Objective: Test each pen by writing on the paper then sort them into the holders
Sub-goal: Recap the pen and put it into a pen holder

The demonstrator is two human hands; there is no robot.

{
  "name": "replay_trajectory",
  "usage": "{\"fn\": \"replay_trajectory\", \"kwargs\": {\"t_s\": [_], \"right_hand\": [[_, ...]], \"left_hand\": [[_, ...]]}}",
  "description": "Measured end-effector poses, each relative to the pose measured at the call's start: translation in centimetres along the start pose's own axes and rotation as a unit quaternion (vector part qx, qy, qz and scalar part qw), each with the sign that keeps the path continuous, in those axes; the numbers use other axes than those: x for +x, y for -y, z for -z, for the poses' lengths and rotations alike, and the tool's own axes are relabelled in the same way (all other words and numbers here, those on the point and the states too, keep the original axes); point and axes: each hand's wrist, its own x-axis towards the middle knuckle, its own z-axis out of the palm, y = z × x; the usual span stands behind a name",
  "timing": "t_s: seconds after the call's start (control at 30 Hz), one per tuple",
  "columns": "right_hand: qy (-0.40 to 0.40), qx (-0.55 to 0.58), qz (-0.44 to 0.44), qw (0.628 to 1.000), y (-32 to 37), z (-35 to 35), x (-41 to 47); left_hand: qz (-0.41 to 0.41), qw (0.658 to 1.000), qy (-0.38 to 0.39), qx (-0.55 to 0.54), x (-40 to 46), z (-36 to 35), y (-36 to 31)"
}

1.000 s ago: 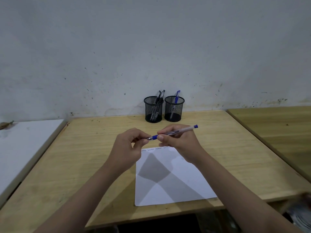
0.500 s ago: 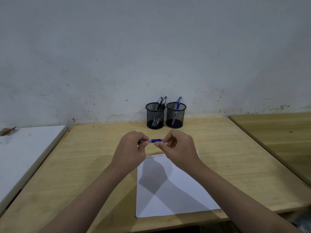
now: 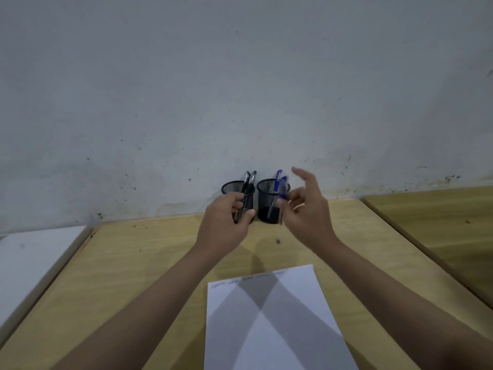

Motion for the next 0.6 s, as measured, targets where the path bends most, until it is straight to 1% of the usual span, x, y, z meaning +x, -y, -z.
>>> {"fn": "replay_trajectory", "kwargs": {"t_s": [0.17,0.3,0.37,0.43,0.6], "right_hand": [[-0.086,-0.008,-0.012,0.996,-1.4,1.1,7.0],[-0.103,-0.026,-0.009,0.994,-3.7,0.7,10.8],[-0.100,-0.040,-0.009,0.994,-5.1,0.0,11.4],[-0.079,-0.054,-0.016,0.995,-7.0,-0.8,11.2],[-0.028,-0.088,-0.076,0.993,-11.0,-2.3,9.6]], "left_hand": [[-0.013,0.997,0.025,0.069,4.7,-4.2,1.0],[-0.045,0.991,0.033,0.122,7.5,-7.6,1.7],[-0.051,0.987,0.026,0.151,8.2,-8.9,2.4],[-0.045,0.985,0.013,0.165,8.3,-10.0,3.0],[-0.055,0.981,-0.030,0.185,7.9,-11.5,4.0]]}}
